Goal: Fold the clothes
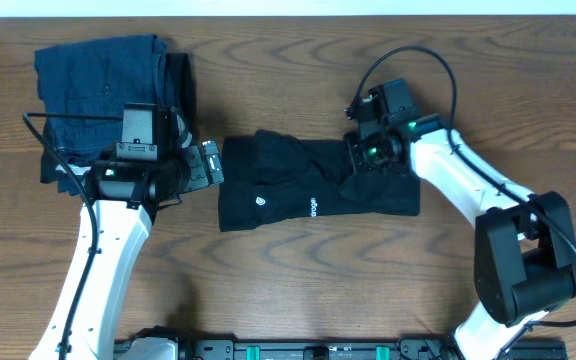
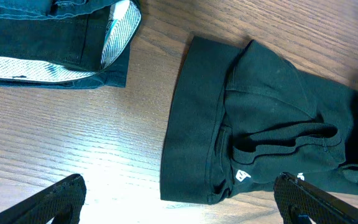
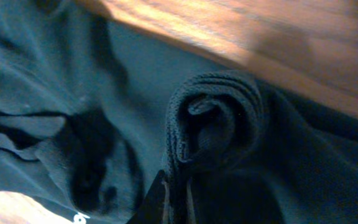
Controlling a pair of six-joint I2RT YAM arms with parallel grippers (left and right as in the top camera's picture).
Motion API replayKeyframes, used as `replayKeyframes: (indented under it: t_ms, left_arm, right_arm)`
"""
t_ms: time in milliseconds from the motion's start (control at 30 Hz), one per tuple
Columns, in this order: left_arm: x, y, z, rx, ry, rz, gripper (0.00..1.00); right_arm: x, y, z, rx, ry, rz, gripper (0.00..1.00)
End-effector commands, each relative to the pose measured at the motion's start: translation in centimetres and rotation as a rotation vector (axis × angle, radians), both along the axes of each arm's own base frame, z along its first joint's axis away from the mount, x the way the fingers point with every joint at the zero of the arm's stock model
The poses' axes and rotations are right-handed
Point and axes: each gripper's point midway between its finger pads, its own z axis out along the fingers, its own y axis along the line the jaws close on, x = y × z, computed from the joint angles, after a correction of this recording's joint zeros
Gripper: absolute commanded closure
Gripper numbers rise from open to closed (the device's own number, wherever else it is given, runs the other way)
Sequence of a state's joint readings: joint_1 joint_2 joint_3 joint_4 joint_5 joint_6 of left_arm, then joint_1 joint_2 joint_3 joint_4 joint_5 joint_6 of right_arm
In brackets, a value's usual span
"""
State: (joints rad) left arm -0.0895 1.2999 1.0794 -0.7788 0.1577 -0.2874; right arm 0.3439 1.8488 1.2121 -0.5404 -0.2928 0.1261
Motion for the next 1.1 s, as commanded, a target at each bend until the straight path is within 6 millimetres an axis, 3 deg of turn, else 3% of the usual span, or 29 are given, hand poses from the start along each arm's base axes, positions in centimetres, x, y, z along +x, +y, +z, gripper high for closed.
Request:
replayKeyframes:
  t_ms: [0,100,167,400,567,700,733,800,833,1067]
  left_arm:
    - [0.2,0.0,0.3,-0.001,-0.006,-0.003,0.02]
    - [0.2,0.0,0.3,-0.001,-0.006,-0.004,0.02]
    - [0.2,0.0,0.3,-0.001,-0.006,-0.004,0.02]
    - [0.2,0.0,0.3,-0.001,-0.006,-0.004,0.02]
    - [0.2,0.0,0.3,-0.001,-0.006,-0.004,0.02]
    - [0.2,0.0,0.3,-0.001,-0.006,-0.004,0.02]
    - [0.2,0.0,0.3,-0.001,-0.006,-0.004,0.02]
    - [0.2,0.0,0.3,-0.001,-0.006,-0.004,0.02]
    - [0.2,0.0,0.3,-0.001,-0.006,-0.004,0.02]
    - [0.2,0.0,0.3,-0.001,-0.006,-0.004,0.02]
  right_arm:
    - [-1.1,1.9,-0.6,0.047,0.026,0.031,0.77]
    - [-1.2,2.3,-0.6,0.048,0.022,0.043,0.43]
    - [-1.0,2.4,-0.1,0.054,0.007,0.060,0.34]
    - [-0.4,2.3,3.6,0.112,-0.042,0.090,0.30]
    - [-1.4,1.8,4.5,0.106,-0.025,0.087,0.30]
    - [-1.7,1.4,4.1,0.081,-0.009,0.078,0.37]
    - [-1.7,1.0,3.9,0.058,-0.006,0.068,0.46]
    - [-1.6,0.2,3.5,0.015,-0.002,0.042,0.87]
    - [-1.7,-0.1,3.3,-0.005,0.003,0.034,0.99]
    - [-2.1,-0.4,3.0,-0.029,0.022,0.021,0.99]
